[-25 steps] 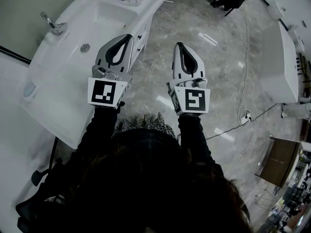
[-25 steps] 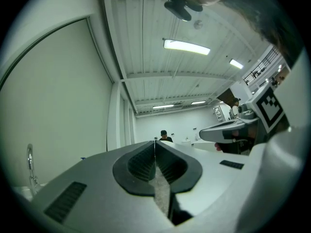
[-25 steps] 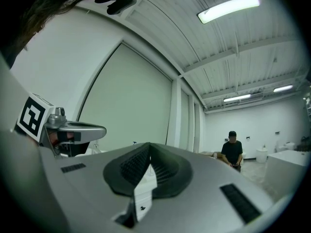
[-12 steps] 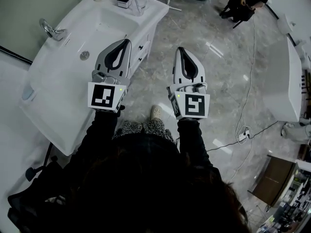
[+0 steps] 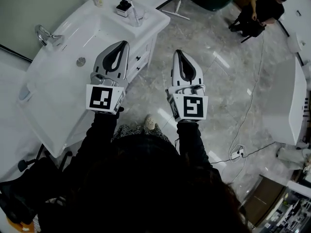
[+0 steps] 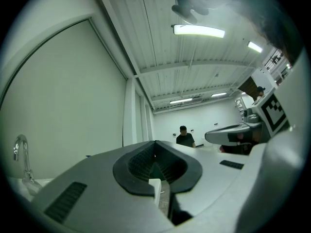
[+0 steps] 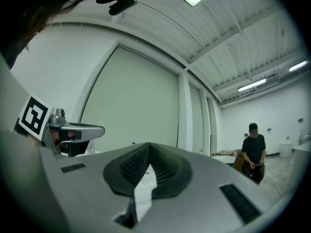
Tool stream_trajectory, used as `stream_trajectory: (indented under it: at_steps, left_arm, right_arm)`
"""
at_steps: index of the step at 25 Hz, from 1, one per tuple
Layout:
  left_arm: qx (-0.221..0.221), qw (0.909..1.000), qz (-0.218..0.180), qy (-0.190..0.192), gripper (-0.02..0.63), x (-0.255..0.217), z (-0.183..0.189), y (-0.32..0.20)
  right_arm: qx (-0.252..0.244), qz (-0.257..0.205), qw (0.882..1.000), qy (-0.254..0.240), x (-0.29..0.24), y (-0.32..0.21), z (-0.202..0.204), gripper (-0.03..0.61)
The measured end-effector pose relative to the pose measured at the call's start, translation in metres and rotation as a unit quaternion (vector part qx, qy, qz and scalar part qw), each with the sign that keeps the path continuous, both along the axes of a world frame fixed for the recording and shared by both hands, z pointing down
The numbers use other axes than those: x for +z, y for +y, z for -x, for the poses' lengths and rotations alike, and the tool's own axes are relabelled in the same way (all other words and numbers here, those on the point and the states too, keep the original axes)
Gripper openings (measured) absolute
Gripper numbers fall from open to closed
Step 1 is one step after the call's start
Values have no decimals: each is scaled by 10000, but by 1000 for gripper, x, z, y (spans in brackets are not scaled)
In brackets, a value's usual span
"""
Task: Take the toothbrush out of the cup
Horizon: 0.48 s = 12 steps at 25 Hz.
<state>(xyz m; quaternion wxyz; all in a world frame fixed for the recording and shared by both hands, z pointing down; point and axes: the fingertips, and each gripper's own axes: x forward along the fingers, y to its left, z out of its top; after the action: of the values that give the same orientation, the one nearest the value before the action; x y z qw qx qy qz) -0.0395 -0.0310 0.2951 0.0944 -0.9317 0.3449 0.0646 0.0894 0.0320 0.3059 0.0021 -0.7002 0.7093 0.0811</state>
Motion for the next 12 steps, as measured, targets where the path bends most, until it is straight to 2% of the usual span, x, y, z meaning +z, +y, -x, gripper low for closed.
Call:
stream_trajectory:
  at_steps: [8, 12]
  left_arm:
    - [-293, 9991, 270, 114, 9, 13, -26, -17]
    - [-381, 9989, 272, 78, 9, 16, -35, -24]
  right_arm:
    - [-243, 16, 9997, 13, 8, -19, -36, 5]
    - [-320, 20, 9995, 21, 10, -27, -47, 5]
